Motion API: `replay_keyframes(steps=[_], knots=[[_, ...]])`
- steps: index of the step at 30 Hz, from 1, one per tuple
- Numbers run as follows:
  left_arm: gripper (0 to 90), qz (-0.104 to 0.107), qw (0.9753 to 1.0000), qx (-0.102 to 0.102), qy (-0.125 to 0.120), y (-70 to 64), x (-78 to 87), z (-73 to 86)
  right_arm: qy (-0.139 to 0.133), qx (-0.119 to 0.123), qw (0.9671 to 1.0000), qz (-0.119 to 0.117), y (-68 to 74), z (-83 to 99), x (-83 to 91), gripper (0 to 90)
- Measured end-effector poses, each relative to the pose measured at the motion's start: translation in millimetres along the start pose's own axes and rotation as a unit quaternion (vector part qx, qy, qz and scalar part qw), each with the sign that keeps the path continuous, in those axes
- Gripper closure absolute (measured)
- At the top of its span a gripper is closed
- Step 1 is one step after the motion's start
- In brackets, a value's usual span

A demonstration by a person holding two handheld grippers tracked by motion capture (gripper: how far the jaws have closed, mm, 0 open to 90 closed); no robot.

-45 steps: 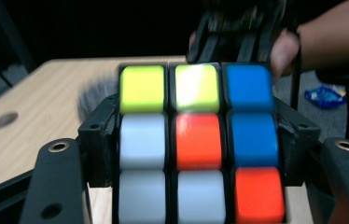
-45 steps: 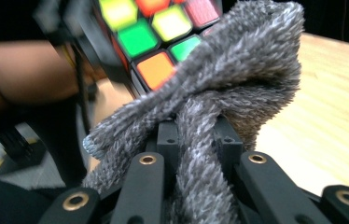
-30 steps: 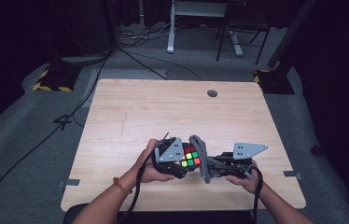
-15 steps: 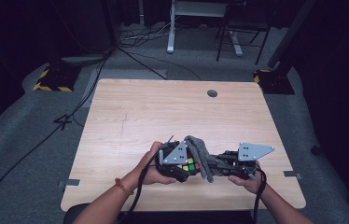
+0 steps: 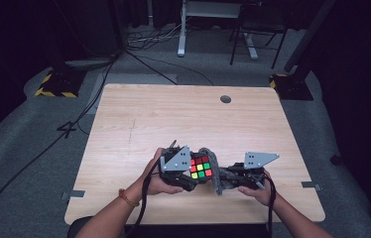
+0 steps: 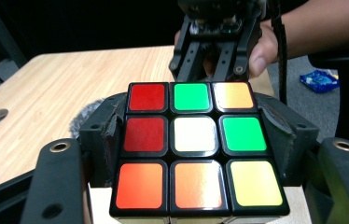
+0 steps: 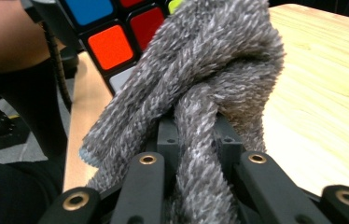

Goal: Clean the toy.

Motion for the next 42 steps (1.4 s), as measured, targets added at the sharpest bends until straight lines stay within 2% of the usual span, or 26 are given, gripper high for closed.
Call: replay_keyframes(steps=[5, 7, 12, 16, 19, 22, 24, 26, 29, 32, 36, 40, 42], knots=[[33.1, 0.003, 1.0000, 0.001, -0.001, 0.5, -1.2, 0.6, -0.023, 0.005, 0.9997, -0.005, 6.7, -7.0, 4.7, 78.1], [33.1, 0.004, 1.0000, 0.003, 0.004, 1.0, -3.2, 1.6, -0.036, 0.002, 0.9993, -0.012, 9.5, -10.1, 7.5, 78.1], [33.0, 0.007, 0.9999, 0.006, 0.012, 0.8, -7.9, 3.5, -0.059, 0.008, 0.9982, -0.011, 12.2, -16.5, 13.9, 78.1], [33.2, 0.009, 0.9995, 0.004, 0.029, 0.2, -13.0, 4.6, -0.074, 0.009, 0.9971, -0.012, 12.8, -20.4, 18.6, 78.1], [33.2, 0.004, 0.9995, 0.002, 0.032, 0.3, -14.3, 4.4, -0.069, 0.019, 0.9974, -0.001, 13.0, -22.0, 19.8, 78.1], [33.2, 0.001, 0.9997, 0.001, 0.025, -0.9, -11.5, 2.1, -0.038, 0.027, 0.9987, 0.019, 10.5, -18.2, 14.7, 77.9], [33.2, 0.004, 0.9999, 0.003, 0.014, -0.8, -8.6, 0.6, -0.018, 0.017, 0.9996, 0.015, 5.9, -12.2, 9.7, 77.9], [33.1, -0.002, 1.0000, 0.002, 0.007, -1.0, -6.3, -0.4, -0.007, 0.014, 0.9998, 0.015, 3.3, -7.7, 6.0, 77.9], [33.0, 0.006, 0.9999, 0.007, 0.007, 0.3, -7.0, 0.8, -0.027, 0.017, 0.9995, 0.004, 6.0, -9.0, 6.8, 77.9], [32.9, 0.013, 0.9998, 0.011, 0.012, 1.0, -9.5, 2.5, -0.052, 0.027, 0.9982, 0.003, 12.0, -16.7, 12.4, 78.0], [32.9, 0.019, 0.9994, 0.012, 0.025, 1.2, -13.1, 2.7, -0.072, 0.030, 0.9970, 0.001, 14.8, -22.0, 17.9, 78.1], [33.0, 0.027, 0.9982, 0.013, 0.052, 1.3, -20.1, 4.8, -0.087, 0.036, 0.9955, -0.005, 17.2, -27.2, 21.0, 78.0], [33.0, 0.030, 0.9970, 0.009, 0.071, 0.7, -25.0, 5.7, -0.087, 0.045, 0.9952, -0.005, 19.6, -29.4, 20.8, 78.0]])
Point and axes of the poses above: each handheld gripper's, and its own axes: x roughly backward along the jaws, z roughly out of its underside, y roughly to its left, the point moved 1 cm from there along -x, roughly forward along the jaws, and after that the axes turned 9 degrees about z, right-handed, at the moved point
